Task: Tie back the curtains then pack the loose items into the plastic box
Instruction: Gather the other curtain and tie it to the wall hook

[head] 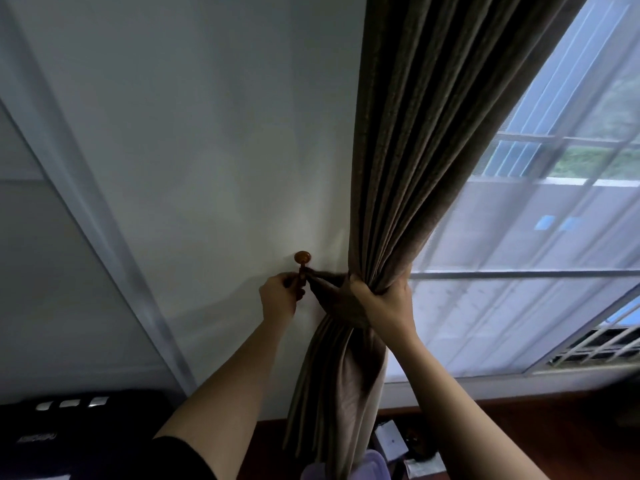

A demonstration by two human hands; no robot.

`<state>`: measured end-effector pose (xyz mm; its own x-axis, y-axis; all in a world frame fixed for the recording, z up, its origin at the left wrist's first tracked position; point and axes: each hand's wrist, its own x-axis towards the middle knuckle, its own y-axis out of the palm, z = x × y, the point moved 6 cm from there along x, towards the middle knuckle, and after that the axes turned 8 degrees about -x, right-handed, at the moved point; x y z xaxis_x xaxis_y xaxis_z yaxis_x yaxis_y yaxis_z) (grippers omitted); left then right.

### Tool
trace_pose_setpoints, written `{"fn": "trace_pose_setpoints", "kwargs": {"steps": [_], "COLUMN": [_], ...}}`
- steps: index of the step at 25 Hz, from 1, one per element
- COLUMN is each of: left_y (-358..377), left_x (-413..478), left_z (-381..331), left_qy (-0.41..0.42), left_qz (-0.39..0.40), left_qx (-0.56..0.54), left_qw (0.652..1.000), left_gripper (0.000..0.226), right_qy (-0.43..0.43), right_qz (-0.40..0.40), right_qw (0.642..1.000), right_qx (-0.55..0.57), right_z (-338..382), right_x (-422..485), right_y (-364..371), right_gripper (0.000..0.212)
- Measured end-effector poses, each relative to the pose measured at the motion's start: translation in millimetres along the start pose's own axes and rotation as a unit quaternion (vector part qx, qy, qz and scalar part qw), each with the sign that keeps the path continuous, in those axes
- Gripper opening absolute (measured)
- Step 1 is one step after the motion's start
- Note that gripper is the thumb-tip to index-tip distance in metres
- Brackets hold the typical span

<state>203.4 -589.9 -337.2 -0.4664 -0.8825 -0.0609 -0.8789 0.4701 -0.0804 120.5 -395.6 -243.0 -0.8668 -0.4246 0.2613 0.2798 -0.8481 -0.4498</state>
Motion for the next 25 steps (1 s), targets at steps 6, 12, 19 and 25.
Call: {"fn": "trace_pose_setpoints", "kwargs": {"steps": [6, 12, 19, 25], "left_y": [-17, 27, 4, -31], "left_x": [-27, -65, -71, -85], "left_z": [11, 28, 0, -5], "left_qy": [-0.084, -0.087, 0.110, 0.128], "left_qz": [0.030, 0.281, 0.238, 0.143], "left_qx": [-0.262, 0.063, 0.226, 0.259], "left_qw": [0.961, 0.954, 0.938, 0.947], "left_gripper": [0.026, 0.064, 0.038, 0.035], "right_qy": [0.022, 0.039, 0.053, 0.107], "right_qz": [-0.005, 0.160, 0.295, 0.361], "right_qw": [1.000, 0.986, 0.953, 0.926], "right_qx": [-0.015, -0.014, -0.038, -0.007], "right_z": [-48, -75, -56, -49], "right_x": [-31, -57, -44, -46], "right_y": [-12, 18, 58, 92], "right_gripper": [0.058, 0.085, 0.071, 0.066]}}
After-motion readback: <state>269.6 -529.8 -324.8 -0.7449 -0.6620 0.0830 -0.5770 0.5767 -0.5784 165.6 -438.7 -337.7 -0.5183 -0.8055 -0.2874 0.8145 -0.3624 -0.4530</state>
